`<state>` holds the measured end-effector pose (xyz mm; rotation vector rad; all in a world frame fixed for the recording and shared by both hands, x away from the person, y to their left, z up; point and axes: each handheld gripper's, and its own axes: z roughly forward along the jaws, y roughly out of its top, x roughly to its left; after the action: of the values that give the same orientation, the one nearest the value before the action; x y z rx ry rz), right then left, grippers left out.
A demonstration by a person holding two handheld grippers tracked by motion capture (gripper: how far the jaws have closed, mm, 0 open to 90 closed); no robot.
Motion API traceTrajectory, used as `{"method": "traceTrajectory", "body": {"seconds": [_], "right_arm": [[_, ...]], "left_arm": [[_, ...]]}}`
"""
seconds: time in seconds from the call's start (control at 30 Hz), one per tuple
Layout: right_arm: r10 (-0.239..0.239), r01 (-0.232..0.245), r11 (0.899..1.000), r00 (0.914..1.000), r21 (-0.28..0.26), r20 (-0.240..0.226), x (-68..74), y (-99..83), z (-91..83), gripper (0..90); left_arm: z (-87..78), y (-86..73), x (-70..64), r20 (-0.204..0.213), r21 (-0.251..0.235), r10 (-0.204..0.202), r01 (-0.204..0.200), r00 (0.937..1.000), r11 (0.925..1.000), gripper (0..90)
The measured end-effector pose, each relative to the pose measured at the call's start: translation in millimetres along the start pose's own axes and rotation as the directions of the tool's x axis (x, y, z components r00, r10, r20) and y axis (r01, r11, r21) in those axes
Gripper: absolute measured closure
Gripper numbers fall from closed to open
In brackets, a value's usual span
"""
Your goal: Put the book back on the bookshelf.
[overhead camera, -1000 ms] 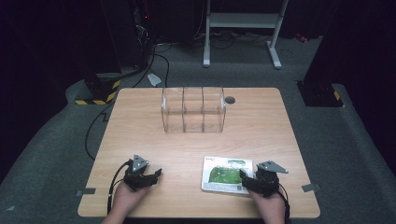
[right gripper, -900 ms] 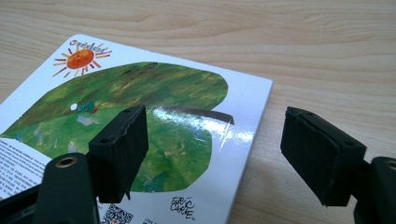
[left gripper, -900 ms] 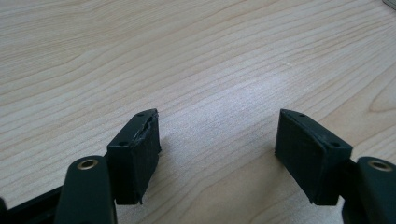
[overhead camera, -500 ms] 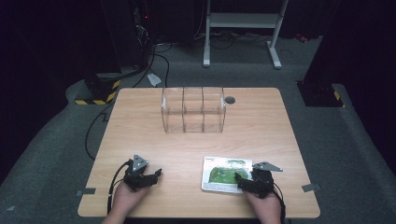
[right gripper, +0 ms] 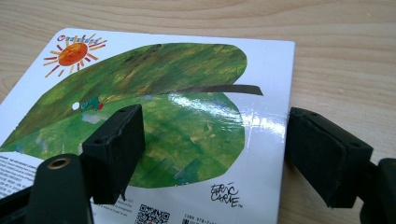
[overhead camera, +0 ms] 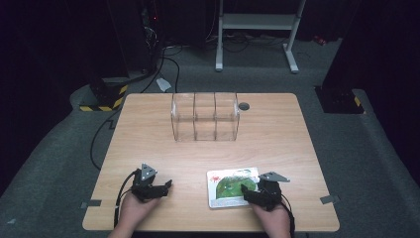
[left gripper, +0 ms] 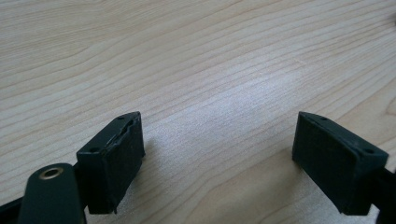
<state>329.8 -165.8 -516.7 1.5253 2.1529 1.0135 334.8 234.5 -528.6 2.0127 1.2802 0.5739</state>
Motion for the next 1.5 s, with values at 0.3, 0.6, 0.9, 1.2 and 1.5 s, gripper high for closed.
{"method": "traceTrajectory", "body": {"seconds": [0.3,0.6,0.9,1.2,1.5], "right_arm": [[-0.01,0.011,1.0,0.9997,0.012,-0.02,1.0,-1.6,-2.5,20.8],[-0.031,0.031,0.999,0.9995,0.018,-0.01,4.9,-7.3,-10.0,21.8],[-0.033,0.034,0.999,0.9991,0.013,-0.028,14.5,-7.2,-6.6,23.3],[-0.07,0.069,0.998,0.9971,-0.007,-0.031,39.5,-4.0,3.5,24.1],[-0.091,0.09,0.996,0.9952,-0.021,-0.036,50.2,-3.3,7.7,24.1]], "left_arm": [[-5.2,-1.3,-13.3,0.055,0.013,0.033,-0.034,0.9979,0.9994,19.9],[-4.0,3.3,-52.7,0.178,0.005,0.082,-0.084,0.9807,0.9964,20.6],[-2.3,4.9,-66.1,0.227,-0.012,0.093,-0.093,0.9693,0.9956,21.2],[-5.1,6.3,-70.8,0.266,-0.034,0.091,-0.085,0.9598,0.9958,21.6],[-3.1,5.8,-84.5,0.316,-0.014,0.087,-0.088,0.9448,0.9961,21.5]]}}
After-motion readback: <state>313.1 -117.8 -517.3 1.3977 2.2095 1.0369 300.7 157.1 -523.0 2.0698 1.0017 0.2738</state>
